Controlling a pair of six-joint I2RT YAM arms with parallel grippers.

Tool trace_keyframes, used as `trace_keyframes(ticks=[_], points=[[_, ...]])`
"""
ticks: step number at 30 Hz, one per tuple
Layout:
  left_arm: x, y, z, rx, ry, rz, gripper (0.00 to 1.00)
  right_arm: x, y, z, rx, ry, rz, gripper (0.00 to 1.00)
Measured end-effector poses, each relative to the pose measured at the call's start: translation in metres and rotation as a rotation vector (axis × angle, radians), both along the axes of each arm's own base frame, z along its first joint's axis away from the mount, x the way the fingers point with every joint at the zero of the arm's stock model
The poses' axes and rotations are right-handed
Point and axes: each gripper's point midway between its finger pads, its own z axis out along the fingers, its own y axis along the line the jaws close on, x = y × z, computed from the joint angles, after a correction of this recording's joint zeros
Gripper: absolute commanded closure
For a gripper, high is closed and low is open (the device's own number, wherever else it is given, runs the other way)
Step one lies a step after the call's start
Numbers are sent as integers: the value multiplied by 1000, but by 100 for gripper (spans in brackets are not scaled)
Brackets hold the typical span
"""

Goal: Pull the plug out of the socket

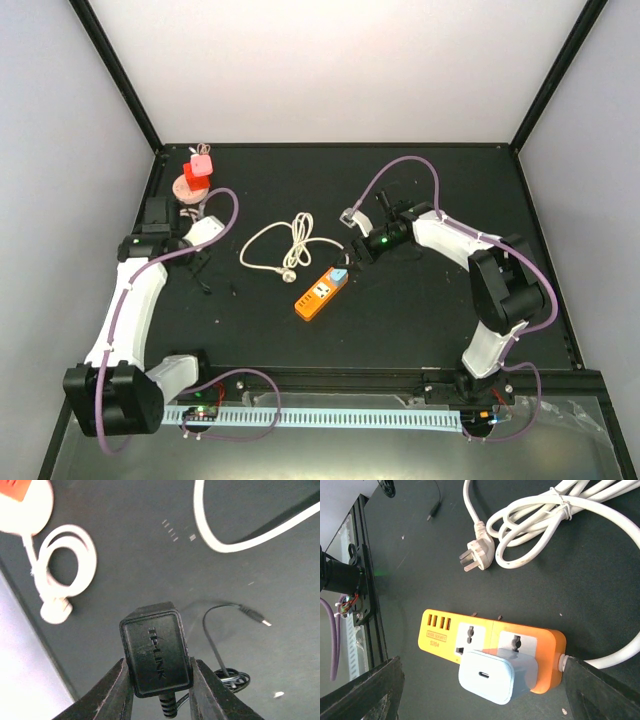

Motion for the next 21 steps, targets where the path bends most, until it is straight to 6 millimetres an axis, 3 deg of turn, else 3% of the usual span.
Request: trace_keyframes(ticks=[6, 10, 21], points=[[5, 56, -9, 132, -6, 92, 80, 0, 0, 0, 0, 0, 0, 11], [8, 81, -18, 229, -8, 117, 80, 0, 0, 0, -1, 1, 0, 10], [22, 103, -55, 339, 40, 128, 80, -1, -1, -1, -3, 4, 2, 10]])
